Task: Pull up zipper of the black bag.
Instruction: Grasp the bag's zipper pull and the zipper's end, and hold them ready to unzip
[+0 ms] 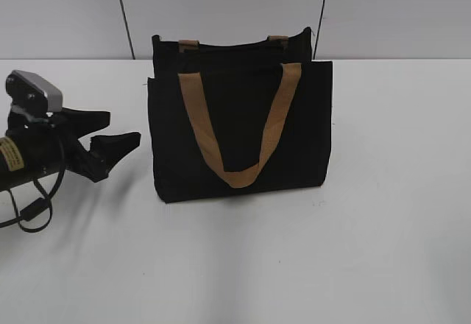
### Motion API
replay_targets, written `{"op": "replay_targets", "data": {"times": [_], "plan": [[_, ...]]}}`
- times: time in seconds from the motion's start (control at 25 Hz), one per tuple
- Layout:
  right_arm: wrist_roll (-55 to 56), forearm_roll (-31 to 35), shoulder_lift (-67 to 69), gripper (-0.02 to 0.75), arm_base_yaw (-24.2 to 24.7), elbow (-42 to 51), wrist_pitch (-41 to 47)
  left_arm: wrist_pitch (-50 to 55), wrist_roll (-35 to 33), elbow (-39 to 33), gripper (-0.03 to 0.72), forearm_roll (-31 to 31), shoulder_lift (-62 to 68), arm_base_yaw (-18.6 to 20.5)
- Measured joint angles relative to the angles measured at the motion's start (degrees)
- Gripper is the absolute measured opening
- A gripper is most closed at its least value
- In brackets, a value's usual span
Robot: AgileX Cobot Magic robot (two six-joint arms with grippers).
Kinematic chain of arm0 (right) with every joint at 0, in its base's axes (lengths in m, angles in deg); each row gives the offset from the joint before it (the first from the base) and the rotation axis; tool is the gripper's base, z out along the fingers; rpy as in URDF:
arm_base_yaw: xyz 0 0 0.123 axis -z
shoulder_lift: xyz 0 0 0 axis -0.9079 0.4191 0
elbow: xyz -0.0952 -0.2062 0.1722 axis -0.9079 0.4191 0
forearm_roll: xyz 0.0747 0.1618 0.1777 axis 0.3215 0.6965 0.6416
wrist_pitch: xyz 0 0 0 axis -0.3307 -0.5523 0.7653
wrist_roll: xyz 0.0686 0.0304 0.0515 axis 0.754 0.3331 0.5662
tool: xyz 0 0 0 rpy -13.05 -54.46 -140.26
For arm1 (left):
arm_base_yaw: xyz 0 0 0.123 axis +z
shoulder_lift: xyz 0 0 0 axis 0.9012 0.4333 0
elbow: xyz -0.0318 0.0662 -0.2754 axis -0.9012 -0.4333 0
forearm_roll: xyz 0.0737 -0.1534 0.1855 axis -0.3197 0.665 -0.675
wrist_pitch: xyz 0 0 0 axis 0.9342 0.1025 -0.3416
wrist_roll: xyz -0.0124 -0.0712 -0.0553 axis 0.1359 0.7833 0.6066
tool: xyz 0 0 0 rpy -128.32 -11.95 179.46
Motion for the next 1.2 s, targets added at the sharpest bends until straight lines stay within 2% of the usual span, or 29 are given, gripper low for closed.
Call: {"op": "replay_targets", "data": {"times": [0.24, 0.4, 0.8, 0.96, 1.08, 1.16, 1.2], "plan": [[0.0, 0.0, 0.0, 0.527, 0.0, 0.0, 0.0, -0.07, 3.4, 7.87, 0.58, -10.09, 4.56, -1.35], [0.0, 0.0, 0.0, 0.527, 0.0, 0.0, 0.0, 0.89, 5.02, 11.48, 0.58, -13.96, 6.26, -2.96], [0.0, 0.0, 0.0, 0.527, 0.0, 0.0, 0.0, 2.06, 5.23, 18.05, 0.561, -14.96, 11.39, -4.6], [0.0, 0.0, 0.0, 0.527, 0.0, 0.0, 0.0, 2.17, 5.23, 19.57, 0.442, -14.9, 12.42, -5.44], [0.0, 0.0, 0.0, 0.527, 0.0, 0.0, 0.0, 2.29, 5.23, 19.8, 0.262, -14.89, 12.56, -5.69], [0.0, 0.0, 0.0, 0.527, 0.0, 0.0, 0.0, 2.48, 5.23, 19.87, 0.114, -14.99, 12.56, -5.69], [0.0, 0.0, 0.0, 0.527, 0.0, 0.0, 0.0, 2.48, 5.23, 19.87, 0.074, -15.1, 12.56, -5.69]]}}
